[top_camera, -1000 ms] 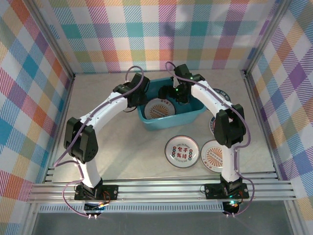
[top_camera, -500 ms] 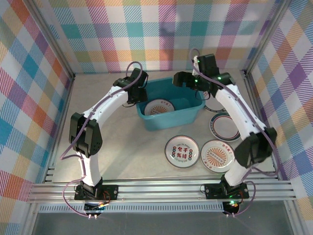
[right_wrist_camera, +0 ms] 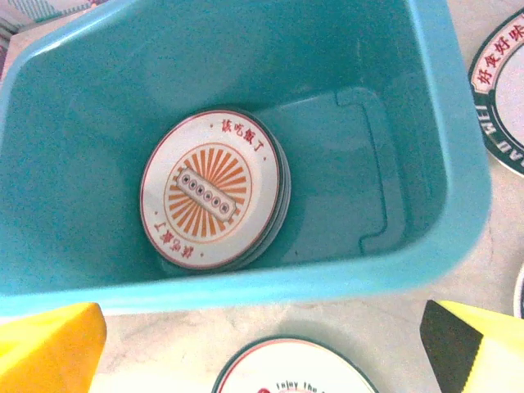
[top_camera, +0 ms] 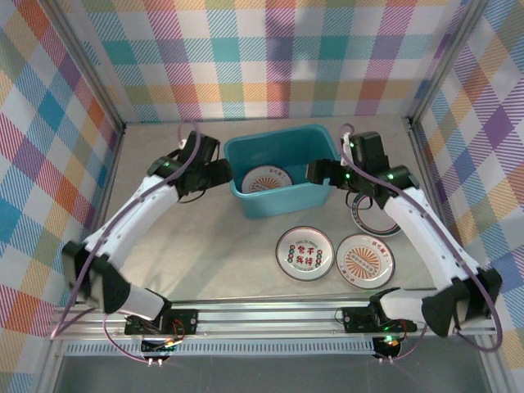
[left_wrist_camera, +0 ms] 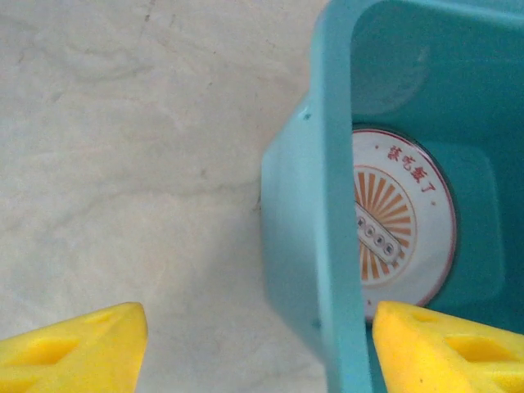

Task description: Place the plates into the plastic bin on the countertop

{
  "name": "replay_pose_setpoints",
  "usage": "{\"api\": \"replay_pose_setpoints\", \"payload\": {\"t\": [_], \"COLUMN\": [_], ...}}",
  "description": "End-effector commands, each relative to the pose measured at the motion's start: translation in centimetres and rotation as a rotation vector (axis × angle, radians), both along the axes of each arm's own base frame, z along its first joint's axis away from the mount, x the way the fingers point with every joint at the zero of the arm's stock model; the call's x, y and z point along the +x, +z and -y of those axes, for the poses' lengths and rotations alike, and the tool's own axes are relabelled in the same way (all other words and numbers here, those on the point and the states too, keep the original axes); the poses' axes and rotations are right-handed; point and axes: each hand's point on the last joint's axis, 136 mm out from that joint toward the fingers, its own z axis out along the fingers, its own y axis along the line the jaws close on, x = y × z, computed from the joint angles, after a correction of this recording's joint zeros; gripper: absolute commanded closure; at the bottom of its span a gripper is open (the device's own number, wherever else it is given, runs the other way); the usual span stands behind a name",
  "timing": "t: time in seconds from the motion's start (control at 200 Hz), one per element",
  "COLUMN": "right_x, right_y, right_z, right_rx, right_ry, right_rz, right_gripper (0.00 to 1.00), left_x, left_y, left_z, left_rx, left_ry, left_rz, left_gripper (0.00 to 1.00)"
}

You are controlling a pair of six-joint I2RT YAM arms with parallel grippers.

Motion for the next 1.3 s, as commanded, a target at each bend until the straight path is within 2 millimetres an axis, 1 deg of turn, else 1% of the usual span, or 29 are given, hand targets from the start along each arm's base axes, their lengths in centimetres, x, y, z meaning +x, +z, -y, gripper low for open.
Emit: {"api": "replay_pose_setpoints", "payload": {"t": [0.0,0.08,0.15,0.18,0.24,0.335,0.43,0.52,0.675,0.84,0.93,1.02,1.09,1.17,1.295], "right_x": [-1.9,-3.2,-4.1,-4.4,-4.9,-5.5,-6.1,-6.8,-7.8,-8.6,-9.0,-9.2,-9.4,-9.4,-9.4], "right_y": [0.5,0.1,0.0,0.0,0.0,0.0,-0.4,-0.7,-0.8,-1.5,-2.0,-2.5,-2.8,-3.1,-3.5], "right_z": [-0.2,-0.4,-1.0,-1.3,-1.5,-1.7,-1.8,-2.1,-2.0,-1.5,-1.2,-0.9,-0.7,-0.6,-0.4], "right_rx": [0.042,0.073,0.119,0.137,0.153,0.160,0.174,0.192,0.201,0.196,0.191,0.187,0.185,0.182,0.177], "right_ry": [0.031,0.055,0.079,0.087,0.100,0.111,0.118,0.129,0.136,0.131,0.124,0.113,0.110,0.105,0.094], "right_rz": [0.023,-0.001,-0.018,-0.020,-0.013,-0.007,-0.013,-0.019,-0.007,-0.005,-0.005,-0.005,-0.004,-0.005,-0.003], "right_gripper": [0.01,0.01,0.01,0.01,0.01,0.01,0.01,0.01,0.01,0.01,0.01,0.01,0.01,0.01,0.01], "left_x": [-3.2,-6.1,-8.2,-8.9,-10.3,-12.2,-13.4,-13.5,-13.0,-13.0,-13.3,-13.5,-13.1,-12.7,-12.9], "left_y": [-0.7,-2.6,-4.1,-4.7,-5.8,-7.0,-8.2,-9.4,-10.9,-13.5,-14.2,-14.7,-14.9,-15.2,-16.3], "left_z": [0.7,0.6,0.6,1.0,2.3,4.1,6.7,8.7,12.5,15.3,16.7,17.4,17.5,17.9,18.4], "left_rx": [-0.124,-0.148,-0.164,-0.190,-0.243,-0.232,-0.240,-0.245,-0.301,-0.285,-0.270,-0.222,-0.197,-0.205,-0.192], "left_ry": [-0.020,-0.037,-0.051,-0.059,-0.096,-0.162,-0.238,-0.275,-0.334,-0.364,-0.407,-0.438,-0.438,-0.439,-0.441], "left_rz": [-0.047,-0.106,-0.116,-0.124,-0.149,-0.172,-0.203,-0.230,-0.262,-0.344,-0.389,-0.430,-0.445,-0.465,-0.515], "left_gripper": [0.30,0.34,0.36,0.37,0.39,0.41,0.42,0.42,0.44,0.45,0.45,0.44,0.43,0.43,0.42]}}
